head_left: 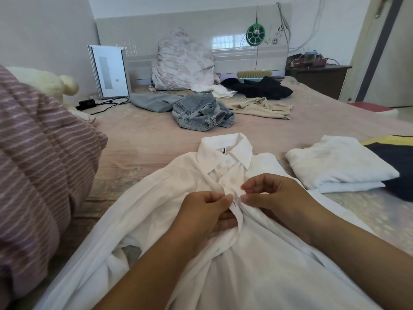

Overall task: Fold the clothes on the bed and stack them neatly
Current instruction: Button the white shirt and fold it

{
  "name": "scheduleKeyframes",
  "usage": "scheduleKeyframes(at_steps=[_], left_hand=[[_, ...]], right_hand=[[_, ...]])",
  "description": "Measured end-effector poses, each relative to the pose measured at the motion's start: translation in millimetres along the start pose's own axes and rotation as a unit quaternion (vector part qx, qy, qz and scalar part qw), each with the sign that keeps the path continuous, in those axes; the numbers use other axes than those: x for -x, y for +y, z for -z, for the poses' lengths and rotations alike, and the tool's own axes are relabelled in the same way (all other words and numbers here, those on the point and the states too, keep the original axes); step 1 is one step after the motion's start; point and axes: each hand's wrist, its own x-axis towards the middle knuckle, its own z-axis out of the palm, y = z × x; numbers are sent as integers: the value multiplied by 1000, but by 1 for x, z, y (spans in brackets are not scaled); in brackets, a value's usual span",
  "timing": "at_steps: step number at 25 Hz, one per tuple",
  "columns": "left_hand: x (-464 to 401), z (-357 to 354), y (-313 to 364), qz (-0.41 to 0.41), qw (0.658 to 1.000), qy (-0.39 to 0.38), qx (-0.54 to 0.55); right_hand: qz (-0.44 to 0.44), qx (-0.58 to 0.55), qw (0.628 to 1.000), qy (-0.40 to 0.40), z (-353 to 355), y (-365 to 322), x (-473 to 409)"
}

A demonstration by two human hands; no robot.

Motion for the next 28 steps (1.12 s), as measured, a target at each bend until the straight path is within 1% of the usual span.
scheduleKeyframes(at_steps=[4, 8, 15, 20, 23, 28], left_hand=[[1, 2, 3, 36, 999, -4, 28], [2, 1, 3, 45, 998, -13, 31], [0, 3, 3, 40, 999, -4, 29], [0, 3, 3, 46, 998, -28, 44], [0, 5, 2, 43, 997, -43, 55], [-1, 5, -2, 38, 998, -32, 27]], right_hand=[[9, 7, 1000, 1, -3, 2, 1], [12, 5, 1000, 15, -4, 4, 1], [61, 36, 996, 48, -7, 1, 3], [56, 25, 997, 45, -8, -1, 5], [38, 1, 998, 43, -6, 0, 3], [16, -15, 999, 28, -4, 5, 1]])
